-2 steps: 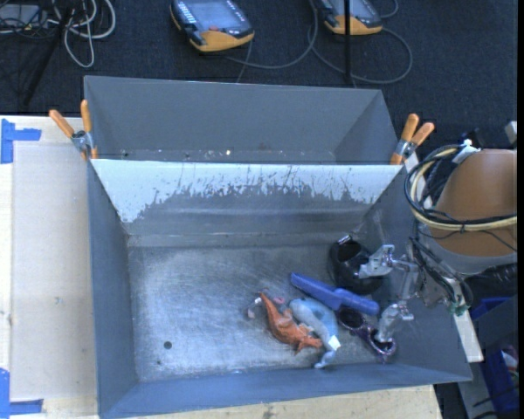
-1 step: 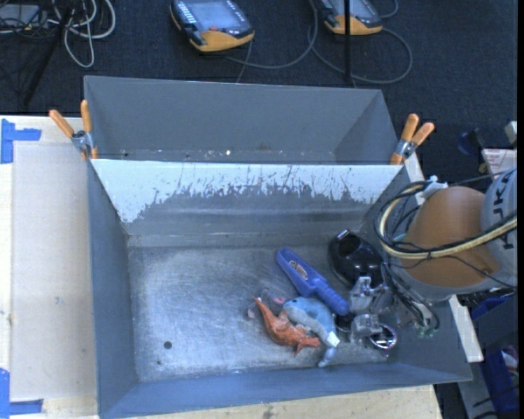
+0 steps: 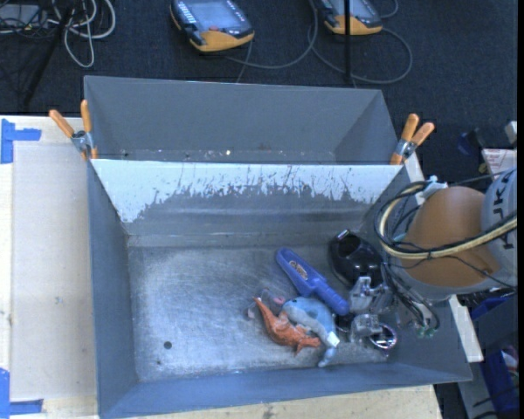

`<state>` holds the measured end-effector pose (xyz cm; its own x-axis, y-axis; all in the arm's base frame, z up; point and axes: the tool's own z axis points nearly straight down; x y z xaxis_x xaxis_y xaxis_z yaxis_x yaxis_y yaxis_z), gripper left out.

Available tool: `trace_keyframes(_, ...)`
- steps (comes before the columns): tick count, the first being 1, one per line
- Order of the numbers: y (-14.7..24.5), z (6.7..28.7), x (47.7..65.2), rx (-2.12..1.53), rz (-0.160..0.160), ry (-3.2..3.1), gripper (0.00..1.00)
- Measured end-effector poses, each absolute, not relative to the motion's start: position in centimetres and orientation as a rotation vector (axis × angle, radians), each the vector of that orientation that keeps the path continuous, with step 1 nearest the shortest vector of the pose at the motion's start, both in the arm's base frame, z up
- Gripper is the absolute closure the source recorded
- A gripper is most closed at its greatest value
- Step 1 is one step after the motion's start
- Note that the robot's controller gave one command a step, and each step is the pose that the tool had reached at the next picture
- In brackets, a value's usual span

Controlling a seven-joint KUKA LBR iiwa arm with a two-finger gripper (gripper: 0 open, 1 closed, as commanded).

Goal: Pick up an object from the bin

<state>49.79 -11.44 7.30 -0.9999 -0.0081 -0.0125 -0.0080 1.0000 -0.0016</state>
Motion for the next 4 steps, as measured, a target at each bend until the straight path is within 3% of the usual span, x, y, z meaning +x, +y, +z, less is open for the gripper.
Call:
trace_keyframes(1,-11.4,7.4,49.7,-0.015,-0.002,3.131,1.00)
trace_keyframes(2,-11.7,12.0,49.3,-0.032,0.000,3.139,1.00)
trace_keyframes(3,-10.6,15.0,50.8,-0.060,0.001,3.143,1.00)
trace_keyframes(4,-10.2,21.7,49.7,0.011,0.001,3.142,1.00)
